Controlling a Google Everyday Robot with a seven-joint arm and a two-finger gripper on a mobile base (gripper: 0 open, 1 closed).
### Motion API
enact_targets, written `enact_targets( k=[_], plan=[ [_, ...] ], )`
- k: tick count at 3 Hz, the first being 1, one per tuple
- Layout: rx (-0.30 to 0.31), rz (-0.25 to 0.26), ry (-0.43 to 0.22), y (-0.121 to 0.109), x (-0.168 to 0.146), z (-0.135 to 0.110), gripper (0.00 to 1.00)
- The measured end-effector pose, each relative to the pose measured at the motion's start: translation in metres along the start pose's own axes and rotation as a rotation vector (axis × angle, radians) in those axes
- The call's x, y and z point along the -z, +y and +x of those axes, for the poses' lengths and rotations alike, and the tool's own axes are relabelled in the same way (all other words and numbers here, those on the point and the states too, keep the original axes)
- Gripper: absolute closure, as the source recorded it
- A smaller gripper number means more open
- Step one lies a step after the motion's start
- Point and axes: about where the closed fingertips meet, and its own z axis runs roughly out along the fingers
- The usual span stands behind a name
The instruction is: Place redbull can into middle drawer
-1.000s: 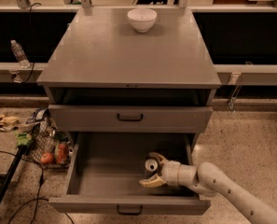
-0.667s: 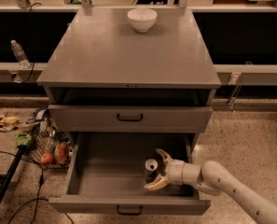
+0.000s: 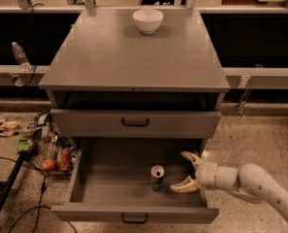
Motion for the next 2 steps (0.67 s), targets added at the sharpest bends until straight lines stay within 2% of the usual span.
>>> enact_targets(
  k=[1,2],
  plan=[
    [0.004,-0.033,0.051,0.002,0.061,-0.018,0.47],
    [0.063,-0.039,0.041,-0.008,0.108,-0.06,0.7]
  ],
)
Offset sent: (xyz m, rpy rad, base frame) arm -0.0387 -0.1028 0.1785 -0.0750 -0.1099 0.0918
